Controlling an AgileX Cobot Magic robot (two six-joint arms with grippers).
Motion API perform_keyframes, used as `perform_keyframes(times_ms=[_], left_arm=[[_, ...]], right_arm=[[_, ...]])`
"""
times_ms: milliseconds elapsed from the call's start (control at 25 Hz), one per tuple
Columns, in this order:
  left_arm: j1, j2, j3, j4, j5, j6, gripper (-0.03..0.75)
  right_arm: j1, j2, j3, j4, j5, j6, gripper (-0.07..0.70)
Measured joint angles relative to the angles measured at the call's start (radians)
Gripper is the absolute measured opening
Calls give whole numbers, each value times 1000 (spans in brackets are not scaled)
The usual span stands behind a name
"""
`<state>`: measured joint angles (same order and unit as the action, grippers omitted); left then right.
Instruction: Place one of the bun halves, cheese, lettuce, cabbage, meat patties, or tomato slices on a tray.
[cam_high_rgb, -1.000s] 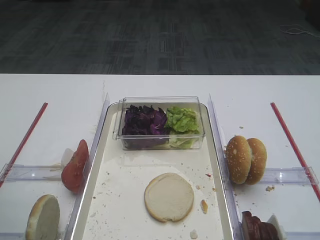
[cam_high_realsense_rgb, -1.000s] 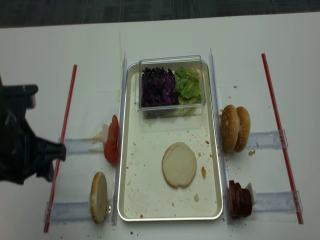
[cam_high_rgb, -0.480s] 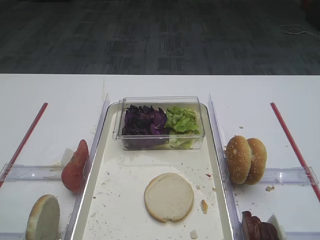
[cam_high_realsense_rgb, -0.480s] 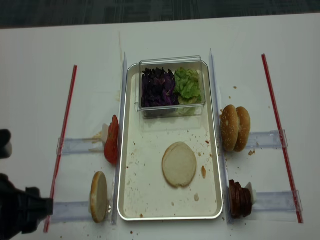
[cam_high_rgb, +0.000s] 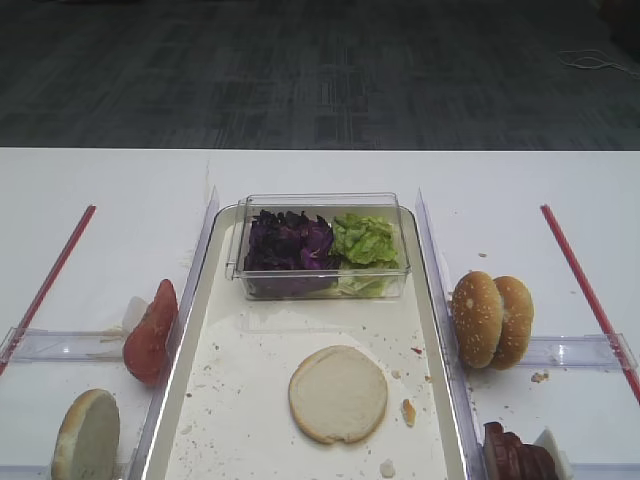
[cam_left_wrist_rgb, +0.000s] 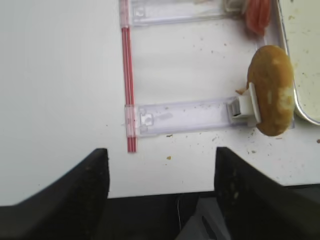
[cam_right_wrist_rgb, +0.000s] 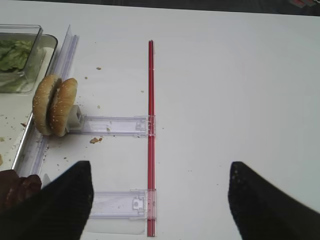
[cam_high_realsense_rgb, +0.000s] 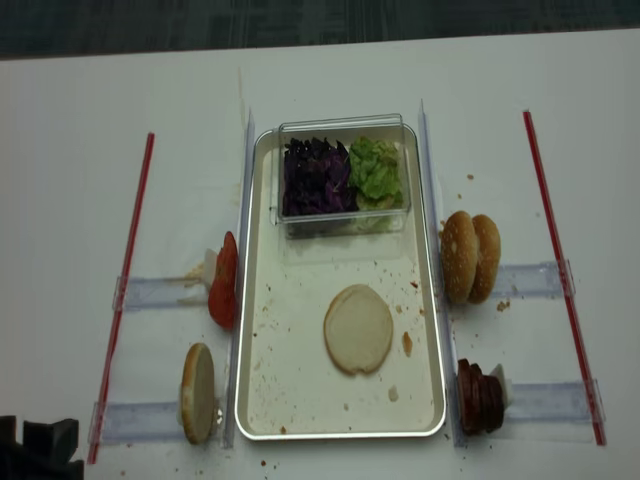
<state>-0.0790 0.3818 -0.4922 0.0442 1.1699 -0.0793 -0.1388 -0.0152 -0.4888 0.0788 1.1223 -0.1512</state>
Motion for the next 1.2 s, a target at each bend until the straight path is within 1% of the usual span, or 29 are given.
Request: perform_keyframes(times_ms=[240,560,800,960,1200], left_arm=[[0,-118,0,-2,-1,32,455],[0,-265,0,-4,-1,44,522],[0,-355,0,-4,5,49,531],[0,-392,0,-4,7,51,532],[0,-395,0,-4,10,51,534]], right_arm=[[0,0,0,0,0,0,590],[0,0,0,0,0,0,590],[0,0,0,0,0,0,590],[0,0,0,0,0,0,590],[0,0,0,-2,0,0,590]])
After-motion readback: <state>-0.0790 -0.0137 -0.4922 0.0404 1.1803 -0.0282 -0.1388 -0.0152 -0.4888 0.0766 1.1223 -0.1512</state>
